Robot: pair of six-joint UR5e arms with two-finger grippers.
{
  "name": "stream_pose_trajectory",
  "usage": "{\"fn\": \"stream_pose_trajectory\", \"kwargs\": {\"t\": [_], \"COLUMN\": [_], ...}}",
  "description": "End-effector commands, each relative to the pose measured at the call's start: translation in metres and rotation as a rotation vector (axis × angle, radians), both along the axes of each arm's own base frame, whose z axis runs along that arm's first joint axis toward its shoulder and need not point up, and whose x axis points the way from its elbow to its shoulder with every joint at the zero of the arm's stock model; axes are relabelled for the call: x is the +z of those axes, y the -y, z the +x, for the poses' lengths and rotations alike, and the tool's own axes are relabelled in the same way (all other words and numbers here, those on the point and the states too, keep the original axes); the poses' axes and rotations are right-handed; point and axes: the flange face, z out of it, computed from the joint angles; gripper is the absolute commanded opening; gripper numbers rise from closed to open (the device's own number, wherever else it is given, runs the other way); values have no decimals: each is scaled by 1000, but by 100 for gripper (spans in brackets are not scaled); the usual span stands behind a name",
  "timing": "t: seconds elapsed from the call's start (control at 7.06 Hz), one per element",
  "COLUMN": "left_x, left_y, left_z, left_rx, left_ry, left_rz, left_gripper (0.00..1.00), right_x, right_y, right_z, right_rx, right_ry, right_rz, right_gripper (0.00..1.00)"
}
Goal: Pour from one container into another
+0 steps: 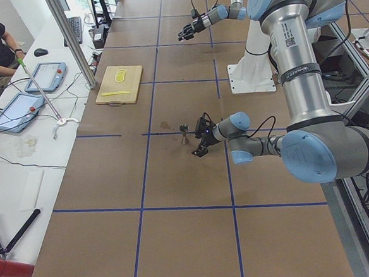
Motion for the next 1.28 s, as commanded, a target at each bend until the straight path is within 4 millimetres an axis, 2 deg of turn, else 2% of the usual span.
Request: {"fn": "stream_pose_trajectory", "kwargs": {"t": [0.0,0.14,0.42,0.57,0.71,0.85,0.99,1.13], "left_x": [28,40,59,66,63,58,46,42], "left_y": [4,15,75,101,128,151,174,189], "left_z": [-40,-61,-128,-144,-157,-165,-180,-183], "left_rx": [97,167,195,220,209,190,169,212], "left_ry": [137,121,192,157,125,124,100,100], "left_rz": [28,-40,28,-26,-91,-162,-198,-233], "left_gripper": [99,99,99,99,99,99,99,99], "right_x": [6,10,37,49,62,74,93,108], "right_y": [0,0,-2,-3,-3,-4,-5,-4], "right_z": [3,5,22,30,34,43,42,39], "right_rx": [1,1,29,35,59,75,91,103], "right_ry": [-12,-20,-8,-24,11,22,30,25], "right_rz": [-2,-3,-35,-40,-68,-83,-106,-117], "right_gripper": [0,0,0,0,0,0,0,0]}}
